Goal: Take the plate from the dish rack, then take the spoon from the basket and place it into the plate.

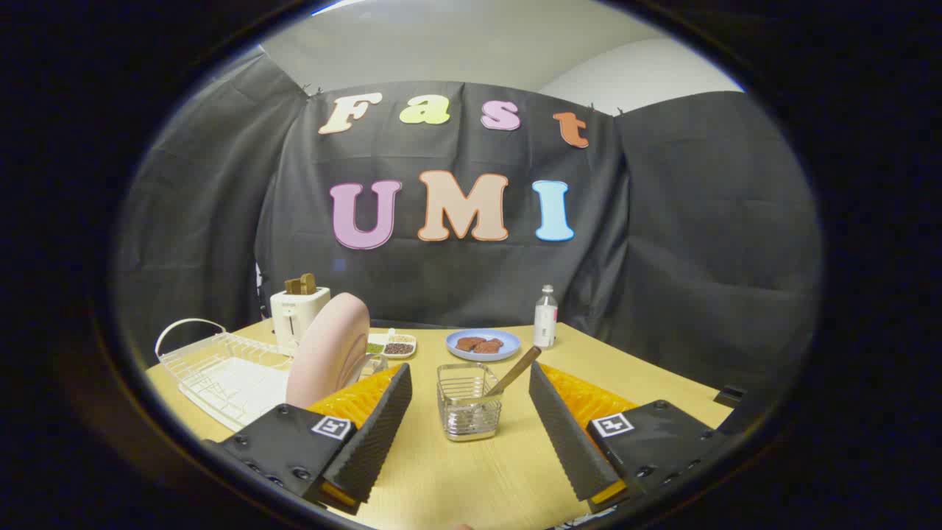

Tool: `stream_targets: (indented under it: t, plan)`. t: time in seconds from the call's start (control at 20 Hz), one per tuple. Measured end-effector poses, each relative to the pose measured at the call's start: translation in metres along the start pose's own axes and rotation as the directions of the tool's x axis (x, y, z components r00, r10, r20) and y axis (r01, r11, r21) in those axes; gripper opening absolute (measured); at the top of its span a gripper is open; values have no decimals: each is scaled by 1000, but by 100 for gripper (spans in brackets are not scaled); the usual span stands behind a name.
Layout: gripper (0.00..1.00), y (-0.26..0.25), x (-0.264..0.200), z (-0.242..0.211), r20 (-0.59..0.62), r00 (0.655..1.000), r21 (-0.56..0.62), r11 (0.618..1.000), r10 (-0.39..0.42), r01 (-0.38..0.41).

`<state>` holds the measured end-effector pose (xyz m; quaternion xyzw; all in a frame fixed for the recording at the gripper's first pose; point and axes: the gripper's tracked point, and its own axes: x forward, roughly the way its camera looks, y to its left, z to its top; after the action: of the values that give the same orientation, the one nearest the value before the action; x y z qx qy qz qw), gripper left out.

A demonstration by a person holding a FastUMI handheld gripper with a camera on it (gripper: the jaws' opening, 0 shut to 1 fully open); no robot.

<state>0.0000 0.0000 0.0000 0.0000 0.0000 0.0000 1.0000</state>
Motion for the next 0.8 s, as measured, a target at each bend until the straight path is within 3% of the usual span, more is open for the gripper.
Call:
stream_targets:
  t: [0.8]
  plan:
    - [94,1,-5,3,2,1000,-10,1000,-2,2]
